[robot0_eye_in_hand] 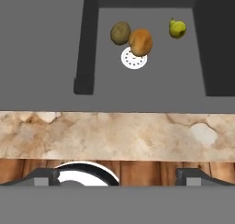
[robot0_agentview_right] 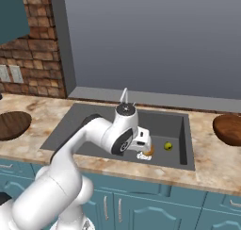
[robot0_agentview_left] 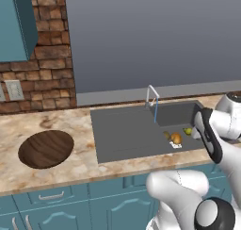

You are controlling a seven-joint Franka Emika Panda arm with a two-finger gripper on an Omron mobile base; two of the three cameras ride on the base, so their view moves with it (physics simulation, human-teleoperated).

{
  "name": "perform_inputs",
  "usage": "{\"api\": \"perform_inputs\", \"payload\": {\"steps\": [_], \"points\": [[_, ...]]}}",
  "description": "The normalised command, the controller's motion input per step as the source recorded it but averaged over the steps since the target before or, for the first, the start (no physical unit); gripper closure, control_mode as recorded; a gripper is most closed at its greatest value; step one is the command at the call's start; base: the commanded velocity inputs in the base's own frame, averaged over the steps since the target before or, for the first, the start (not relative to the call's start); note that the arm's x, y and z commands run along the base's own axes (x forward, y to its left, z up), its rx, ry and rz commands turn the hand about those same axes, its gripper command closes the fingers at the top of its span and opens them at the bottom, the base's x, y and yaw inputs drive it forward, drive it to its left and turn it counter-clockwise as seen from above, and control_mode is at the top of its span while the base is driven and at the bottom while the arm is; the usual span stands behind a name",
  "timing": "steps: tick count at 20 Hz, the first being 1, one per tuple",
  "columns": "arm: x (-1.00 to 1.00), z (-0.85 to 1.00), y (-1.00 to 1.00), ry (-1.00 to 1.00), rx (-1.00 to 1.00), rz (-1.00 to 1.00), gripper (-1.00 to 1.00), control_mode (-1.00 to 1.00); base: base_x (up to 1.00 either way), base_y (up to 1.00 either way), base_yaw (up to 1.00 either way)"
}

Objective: Pick the potatos from the sink and place them in one bowl. Place the pear in the other bowl. Then turn off the sink faucet.

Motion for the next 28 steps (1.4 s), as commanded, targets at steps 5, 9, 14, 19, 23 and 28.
{"api": "perform_inputs", "payload": {"steps": [5, 9, 14, 19, 23, 28], "points": [[0.29, -0.22, -0.05, 0.0, 0.0, 0.0, -1.0, -1.0, 0.0, 0.0, 0.0], [0.28, -0.25, -0.06, 0.0, 0.0, 0.0, -1.0, -1.0, 0.0, 0.0, 0.0], [0.33, -0.22, -0.06, 0.0, 0.0, 0.0, -1.0, -1.0, 0.0, 0.0, 0.0], [0.34, -0.17, -0.07, 0.0, 0.0, 0.0, -1.0, -1.0, 0.0, 0.0, 0.0], [0.3, -0.18, -0.11, -0.01, 0.0, 0.0, -1.0, -1.0, 0.0, 0.0, 0.0], [0.23, -0.16, -0.14, 0.0, 0.0, 0.0, -1.0, -1.0, 0.0, 0.0, 0.0]]}}
